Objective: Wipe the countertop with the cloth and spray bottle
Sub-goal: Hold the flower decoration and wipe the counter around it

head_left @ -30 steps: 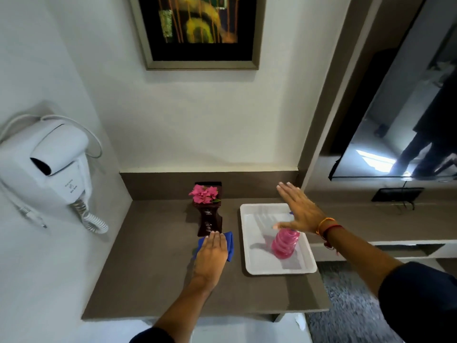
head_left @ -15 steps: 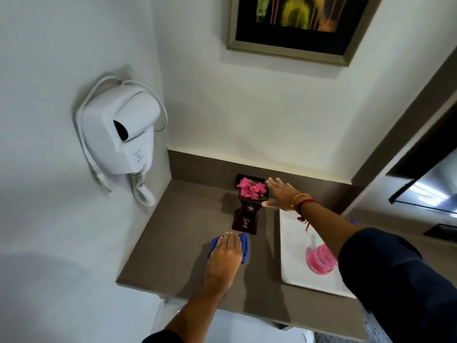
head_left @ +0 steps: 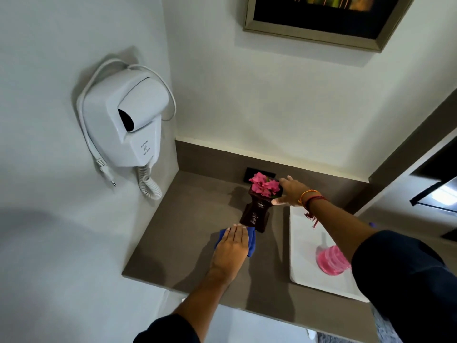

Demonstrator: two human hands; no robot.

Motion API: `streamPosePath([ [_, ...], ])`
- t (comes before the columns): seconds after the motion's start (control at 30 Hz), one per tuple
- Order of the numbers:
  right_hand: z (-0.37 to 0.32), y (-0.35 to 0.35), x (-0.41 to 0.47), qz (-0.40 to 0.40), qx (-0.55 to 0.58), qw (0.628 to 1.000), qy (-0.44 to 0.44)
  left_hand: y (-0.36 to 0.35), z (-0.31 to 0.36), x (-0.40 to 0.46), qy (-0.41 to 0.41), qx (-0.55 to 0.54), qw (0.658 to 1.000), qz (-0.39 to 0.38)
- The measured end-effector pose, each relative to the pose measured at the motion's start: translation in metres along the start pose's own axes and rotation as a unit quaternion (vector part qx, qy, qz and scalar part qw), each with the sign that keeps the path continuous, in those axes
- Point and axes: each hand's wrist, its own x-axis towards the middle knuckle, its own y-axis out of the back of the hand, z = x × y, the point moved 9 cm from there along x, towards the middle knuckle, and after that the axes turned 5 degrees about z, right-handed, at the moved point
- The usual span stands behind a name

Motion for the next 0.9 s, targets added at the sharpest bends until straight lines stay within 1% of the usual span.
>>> streamPosePath([
  [0.07, 0.000, -0.002, -0.001, 0.016, -0.005, 1.000, -0.011, 0.005, -0.002, 0.010, 0.052, -0.044, 0.998, 0.016],
  [0.1, -0.001, -0.004, -0.002, 0.022, -0.006, 1.000, -0.015, 0.009, -0.008, 0.014, 0.108, -0.088, 0.990, 0.034],
  [0.13, -0.001, -0.005, -0.002, 0.026, -0.009, 0.999, -0.019, 0.011, -0.018, 0.016, 0.188, -0.151, 0.969, 0.052],
  [0.17, -0.002, -0.006, -0.001, 0.027, -0.012, 0.999, -0.023, 0.010, -0.029, 0.017, 0.276, -0.228, 0.932, 0.064],
  [0.2, -0.002, -0.006, -0.001, 0.026, -0.016, 0.999, -0.025, 0.008, -0.038, 0.018, 0.353, -0.307, 0.881, 0.076],
  [0.23, -0.003, -0.006, 0.001, 0.023, -0.021, 0.999, -0.024, 0.004, -0.043, 0.021, 0.410, -0.372, 0.829, 0.086],
  [0.27, -0.004, -0.006, 0.001, 0.022, -0.026, 0.999, -0.023, 0.001, -0.045, 0.028, 0.444, -0.414, 0.789, 0.095],
  [0.3, -0.004, -0.004, 0.001, 0.023, -0.029, 0.999, -0.023, 0.001, -0.044, 0.037, 0.458, -0.437, 0.767, 0.106],
  [0.33, -0.005, -0.004, 0.002, 0.022, -0.033, 0.999, -0.022, 0.002, -0.040, 0.047, 0.461, -0.447, 0.758, 0.116],
  [0.43, -0.008, 0.000, 0.003, 0.027, -0.041, 0.999, -0.016, 0.010, -0.017, 0.074, 0.438, -0.461, 0.756, 0.154],
  [0.5, -0.009, 0.001, 0.004, 0.029, -0.039, 0.999, -0.012, 0.006, -0.003, 0.081, 0.454, -0.431, 0.764, 0.156],
  [0.6, -0.010, 0.000, 0.004, 0.031, -0.041, 0.999, -0.005, -0.005, 0.016, 0.088, 0.458, -0.366, 0.797, 0.142],
  [0.73, -0.010, 0.000, 0.004, 0.028, -0.035, 0.999, 0.002, -0.010, 0.033, 0.093, 0.447, -0.305, 0.831, 0.130],
  [0.9, -0.011, -0.001, 0.003, 0.030, -0.019, 0.999, 0.018, -0.039, 0.052, 0.092, 0.369, -0.217, 0.902, 0.063],
])
